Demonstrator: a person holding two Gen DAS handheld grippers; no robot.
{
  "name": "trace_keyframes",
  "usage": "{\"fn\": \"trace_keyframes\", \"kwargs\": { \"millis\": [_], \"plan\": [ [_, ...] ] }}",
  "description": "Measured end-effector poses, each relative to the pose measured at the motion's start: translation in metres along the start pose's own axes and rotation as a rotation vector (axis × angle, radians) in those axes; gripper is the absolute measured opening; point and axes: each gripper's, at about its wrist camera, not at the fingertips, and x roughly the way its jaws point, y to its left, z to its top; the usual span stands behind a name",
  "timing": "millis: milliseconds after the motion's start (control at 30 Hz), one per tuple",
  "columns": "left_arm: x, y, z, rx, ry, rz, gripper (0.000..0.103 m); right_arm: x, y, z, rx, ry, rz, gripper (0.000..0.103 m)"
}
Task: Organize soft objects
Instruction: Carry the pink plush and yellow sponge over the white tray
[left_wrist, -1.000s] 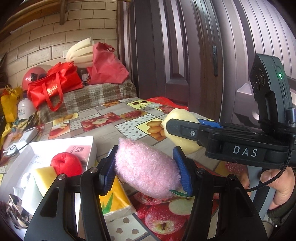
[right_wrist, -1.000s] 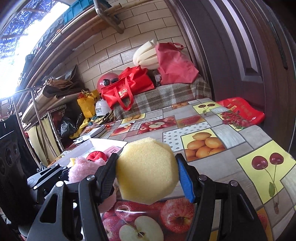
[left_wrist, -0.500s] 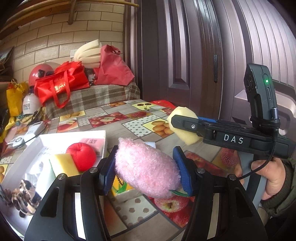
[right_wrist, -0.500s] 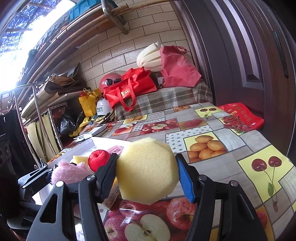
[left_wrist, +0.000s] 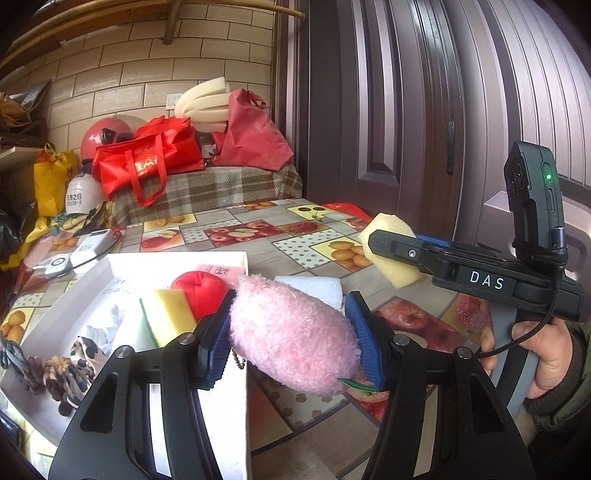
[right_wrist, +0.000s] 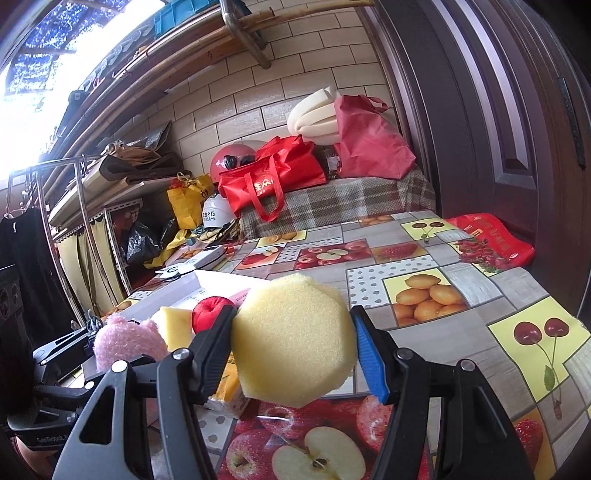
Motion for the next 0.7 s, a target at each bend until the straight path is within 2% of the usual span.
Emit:
{"fn": "trace_keyframes", "kwargs": {
  "millis": [700],
  "plan": [
    [-0.018, 0.037, -0.009, -0.063, -0.003, 0.084, 0.058, 0.021, 0.055, -0.008, -0.130, 0.045, 0.097, 0.062]
  ]
}}
